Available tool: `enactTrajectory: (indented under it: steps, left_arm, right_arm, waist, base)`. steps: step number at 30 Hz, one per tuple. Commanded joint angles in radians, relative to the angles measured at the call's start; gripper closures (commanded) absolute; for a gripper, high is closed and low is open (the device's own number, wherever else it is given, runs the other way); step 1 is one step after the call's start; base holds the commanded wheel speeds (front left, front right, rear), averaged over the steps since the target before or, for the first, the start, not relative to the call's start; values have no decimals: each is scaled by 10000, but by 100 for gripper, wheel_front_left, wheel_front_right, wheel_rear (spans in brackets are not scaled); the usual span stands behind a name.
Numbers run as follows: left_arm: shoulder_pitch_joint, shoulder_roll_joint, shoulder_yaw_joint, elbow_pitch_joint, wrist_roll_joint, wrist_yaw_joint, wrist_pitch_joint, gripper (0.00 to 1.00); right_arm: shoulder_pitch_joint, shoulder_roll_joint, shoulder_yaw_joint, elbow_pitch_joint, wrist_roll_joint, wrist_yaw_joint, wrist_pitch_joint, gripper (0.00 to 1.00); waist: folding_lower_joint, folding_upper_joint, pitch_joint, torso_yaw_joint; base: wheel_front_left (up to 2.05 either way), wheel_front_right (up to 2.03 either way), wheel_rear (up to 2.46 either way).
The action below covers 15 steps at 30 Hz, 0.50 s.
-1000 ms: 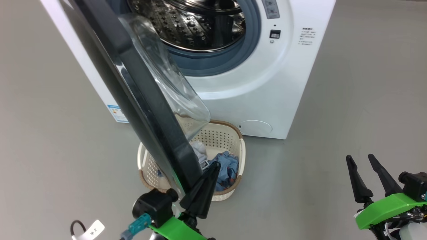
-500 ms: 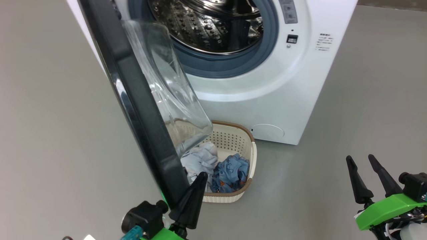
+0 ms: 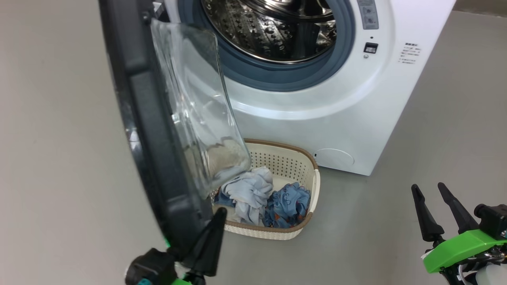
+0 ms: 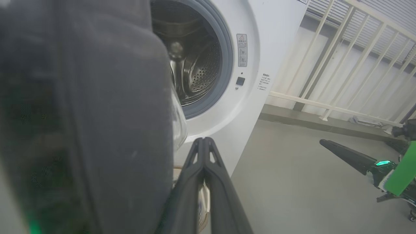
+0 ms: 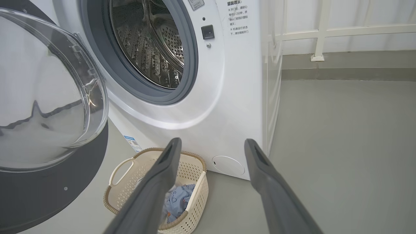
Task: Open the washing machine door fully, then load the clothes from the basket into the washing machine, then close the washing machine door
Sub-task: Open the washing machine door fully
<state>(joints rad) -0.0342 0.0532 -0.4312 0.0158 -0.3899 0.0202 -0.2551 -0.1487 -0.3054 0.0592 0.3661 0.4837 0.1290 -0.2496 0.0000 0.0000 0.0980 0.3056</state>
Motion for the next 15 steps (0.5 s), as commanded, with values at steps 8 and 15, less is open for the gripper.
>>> enactTrajectory:
  steps: [8,15]
  left_arm:
    - [10,451,1044,-496,93,563,-65,100]
    - [115,598,1451,-634,69,1008,9,100]
  right_arm:
    - [-32,-190,214,-290,-43,17,-122,0]
    - [-71,-188,230,-327,-35,17,-122,0]
  waist:
    - [0,0,48,254]
    - [0,0,138,349]
  base:
    - [0,0,0]
    - [0,0,0]
